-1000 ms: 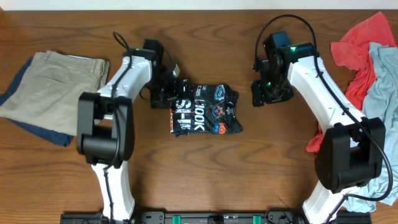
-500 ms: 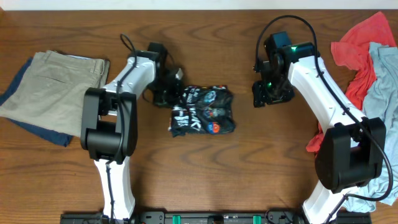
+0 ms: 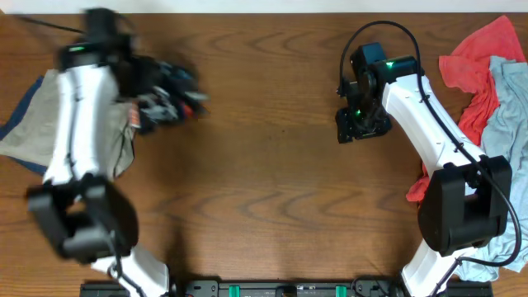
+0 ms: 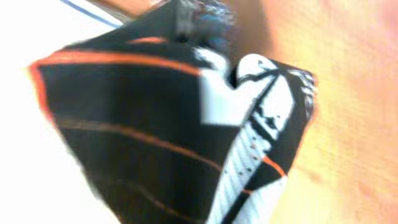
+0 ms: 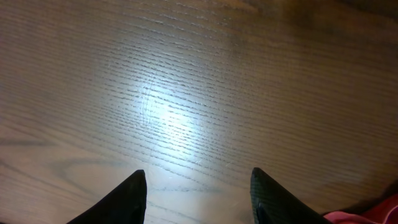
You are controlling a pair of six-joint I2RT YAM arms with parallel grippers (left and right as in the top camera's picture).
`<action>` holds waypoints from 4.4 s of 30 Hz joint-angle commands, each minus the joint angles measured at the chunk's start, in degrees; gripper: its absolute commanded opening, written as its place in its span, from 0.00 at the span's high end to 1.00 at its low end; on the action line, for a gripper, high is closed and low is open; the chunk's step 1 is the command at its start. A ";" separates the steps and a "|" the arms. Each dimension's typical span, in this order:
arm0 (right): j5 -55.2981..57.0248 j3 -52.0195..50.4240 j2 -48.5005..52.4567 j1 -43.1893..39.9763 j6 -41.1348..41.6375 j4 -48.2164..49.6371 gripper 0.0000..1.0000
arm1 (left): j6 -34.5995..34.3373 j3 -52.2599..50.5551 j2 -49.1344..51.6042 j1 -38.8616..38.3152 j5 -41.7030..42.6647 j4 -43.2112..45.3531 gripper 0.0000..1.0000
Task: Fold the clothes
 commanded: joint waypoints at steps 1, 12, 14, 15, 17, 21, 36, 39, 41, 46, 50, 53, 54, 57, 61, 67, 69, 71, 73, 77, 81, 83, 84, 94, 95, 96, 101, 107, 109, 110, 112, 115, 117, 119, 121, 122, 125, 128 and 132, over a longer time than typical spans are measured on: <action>0.37 -0.33 0.09 -1.31 0.52 -0.07 0.48 | 0.74 0.87 -2.86 7.32 -4.24 0.39 0.93; 0.39 -0.33 0.09 -1.31 0.52 -0.83 0.48 | -8.31 -0.72 0.61 27.50 -2.05 -2.38 0.02; 0.37 -0.33 0.09 -1.31 0.55 -0.79 0.48 | -8.44 -0.72 0.70 29.09 1.44 -2.67 0.02; 0.37 -0.33 0.09 -1.31 0.52 -0.81 0.48 | -8.41 -0.72 0.66 29.49 3.32 -2.60 0.02; 0.37 -0.33 0.09 -1.31 0.55 -0.81 0.48 | -8.39 -0.70 0.44 29.59 7.17 -2.27 0.02; 0.37 -0.33 0.09 -1.31 0.55 -0.76 0.48 | -8.31 -0.70 -0.17 27.10 13.33 -1.73 0.02; -6.10 -0.33 0.07 -2.64 0.85 0.79 0.01 | 2.91 -0.72 0.66 -9.20 11.65 -10.36 0.02; -6.12 -0.33 0.04 -5.62 3.80 0.17 0.01 | 3.13 -0.72 1.14 -14.93 6.05 -16.28 0.02; -6.32 -0.33 0.04 -8.26 5.25 -1.40 0.01 | 3.10 -0.76 1.14 -18.16 1.86 -21.05 0.02; -7.19 -0.33 0.04 -13.68 2.29 -8.61 0.01 | 3.06 -0.76 1.05 -21.73 -1.01 -31.43 0.02; -6.95 -0.39 -0.76 -14.43 1.09 -11.91 0.01 | 2.16 -1.73 -1.11 -22.05 -0.74 -34.10 0.03; -6.97 -1.84 -3.52 -13.75 1.14 -11.93 0.01 | 1.84 -4.37 -5.09 -22.05 -0.59 -34.16 0.02; -6.97 -2.80 -5.03 -13.51 1.20 -11.19 0.01 | 1.51 -5.88 -7.19 -22.05 -0.61 -33.81 0.02; -6.91 -7.34 -11.28 -13.55 2.27 -7.02 0.01 | 0.44 -12.07 -15.30 -22.05 -0.57 -30.14 0.02; -6.45 -17.90 -24.41 -13.55 3.10 3.21 0.01 | -0.22 -24.13 -32.06 -22.05 -0.61 -20.61 0.02; 0.98 -34.45 -49.55 -12.44 3.10 18.56 0.01 | -0.15 -40.87 -63.82 -22.05 -2.14 -5.44 0.02; 1.01 -37.55 -56.74 -12.44 3.08 21.42 0.01 | -0.17 -43.45 -72.85 -22.05 -2.10 -0.92 0.02; 1.01 -38.86 -61.86 -12.46 3.08 20.85 0.01 | -0.15 -43.71 -80.41 -22.05 -2.10 -0.98 0.02; 1.01 -39.12 -66.45 -12.46 3.08 18.73 0.01 | -0.15 -43.71 -87.08 -22.05 -2.10 -0.96 0.02; 1.01 -39.12 -73.55 -12.46 3.08 15.28 0.01 | -0.15 -43.71 -97.26 -22.05 -2.10 -0.98 0.02; 0.98 -39.12 -77.33 -12.46 3.08 12.46 0.01 | -0.15 -43.71 -103.60 -22.05 -2.10 -0.98 0.02; 0.98 -39.12 -77.83 -12.46 3.08 11.04 0.01 | -0.15 -43.71 -104.98 -22.05 -2.10 -1.01 0.02; 1.01 -39.12 -77.85 -12.46 3.08 10.19 0.01 | -0.15 -43.71 -105.35 -22.05 -2.10 -1.03 0.02; 1.01 -39.12 -77.83 -12.46 3.08 4.85 0.01 | -0.15 -43.74 -105.37 -22.05 -2.10 -6.16 0.02; 1.01 -39.12 -77.83 -12.46 3.08 4.66 0.01 | -0.15 -43.74 -105.37 -22.05 -2.10 -7.30 0.02; 0.98 -39.12 -77.83 -12.46 3.08 4.42 0.01 | -0.15 -43.71 -105.37 -22.05 -2.10 -8.37 0.02; 1.01 -39.28 -78.99 -12.46 3.08 3.61 0.01 | -0.15 -43.74 -105.35 -22.05 -2.10 -15.30 0.02; 1.09 -39.91 -82.07 -12.39 2.99 3.72 0.01 | -0.15 -43.78 -105.37 -22.05 -2.10 -17.29 0.02; 1.05 -41.48 -84.19 -12.33 2.86 5.73 0.01 | -0.15 -43.78 -105.37 -22.05 -2.10 -17.29 0.02; 1.05 -42.42 -85.20 -12.20 2.86 7.02 0.01 | -0.15 -43.78 -105.37 -22.05 -2.12 -17.29 0.02; 1.03 -46.10 -88.48 -11.50 2.86 11.85 0.01 | -0.15 -43.78 -105.37 -22.05 -2.10 -17.29 0.02; 0.52 -54.12 -95.06 -9.86 2.89 21.40 0.01 | -0.15 -43.78 -105.37 -22.05 -2.10 -17.29 0.02; 0.52 -59.60 -99.47 -8.46 2.91 28.46 0.01 | -0.15 -43.78 -105.37 -22.05 -2.12 -17.29 0.02; 0.55 -64.74 -103.86 -7.74 2.91 36.50 0.01 | -0.15 -43.78 -105.37 -22.05 -2.12 -17.29 0.02; 0.57 -69.09 -107.27 -7.65 2.89 44.46 0.01 | -0.15 -43.78 -105.37 -22.05 -2.12 -17.29 0.02; 0.61 -71.04 -108.59 -7.65 2.86 48.13 0.01 | -0.15 -43.78 -105.37 -22.05 -2.12 -17.29 0.02; 1.81 -76.11 -109.02 -7.61 2.60 58.71 0.01 | -0.17 -43.78 -105.37 -22.05 -2.10 -17.29 0.02; 1.88 -81.94 -109.02 -7.50 0.87 69.33 0.01 | -0.17 -43.78 -105.37 -22.05 -2.10 -17.29 0.02; 2.34 -88.78 -109.07 -7.52 0.02 78.07 0.01 | -0.15 -43.78 -105.37 -22.05 -2.10 -17.29 0.02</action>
